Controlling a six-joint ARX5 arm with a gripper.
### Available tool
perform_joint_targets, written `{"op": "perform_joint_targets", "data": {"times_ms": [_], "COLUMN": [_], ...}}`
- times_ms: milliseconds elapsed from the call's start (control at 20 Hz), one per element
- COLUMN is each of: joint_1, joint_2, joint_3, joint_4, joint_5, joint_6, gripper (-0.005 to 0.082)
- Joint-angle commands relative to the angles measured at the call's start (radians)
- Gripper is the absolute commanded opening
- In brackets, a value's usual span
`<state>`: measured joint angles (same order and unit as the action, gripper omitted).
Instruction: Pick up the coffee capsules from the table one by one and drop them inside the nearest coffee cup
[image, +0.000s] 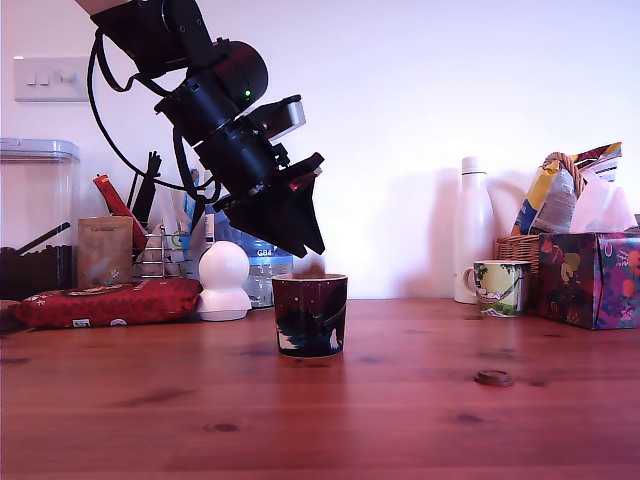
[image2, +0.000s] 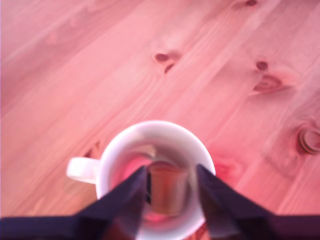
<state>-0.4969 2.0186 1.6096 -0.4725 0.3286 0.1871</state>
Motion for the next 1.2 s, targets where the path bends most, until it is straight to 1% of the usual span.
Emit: {"op": "perform_joint_targets", "data": {"times_ms": [0, 150, 200, 250, 300, 350, 450, 500, 550, 650, 850, 1150], "joint_1": [-0.003, -0.003, -0.003, -0.003, -0.003, -0.003, -0.003, -0.003, -0.003, -0.003, 0.0, 0.028], "joint_2": [0.018, 0.018, 0.018, 0.018, 0.017, 0.017, 0.016, 0.016, 0.016, 0.016, -0.009, -0.109], "joint_3": [-0.002, -0.002, -0.002, -0.002, -0.002, -0.002, -0.002, -0.002, -0.002, -0.002, -0.002, -0.008], "joint_4": [0.001, 0.002, 0.002, 0.002, 0.006, 0.011, 0.027, 0.033, 0.039, 0.061, 0.107, 0.091], "joint_5": [0.0, 0.003, 0.003, 0.003, 0.004, 0.011, 0.031, 0.041, 0.047, 0.063, 0.06, 0.055], "joint_6": [0.004, 0.004, 0.004, 0.004, 0.004, 0.005, 0.007, 0.007, 0.005, 0.004, 0.004, -0.006], "gripper": [0.0679, 0.0671, 0.0649, 0.0598, 0.0524, 0.0422, 0.014, 0.0017, -0.002, -0.0019, -0.0019, -0.0019]}}
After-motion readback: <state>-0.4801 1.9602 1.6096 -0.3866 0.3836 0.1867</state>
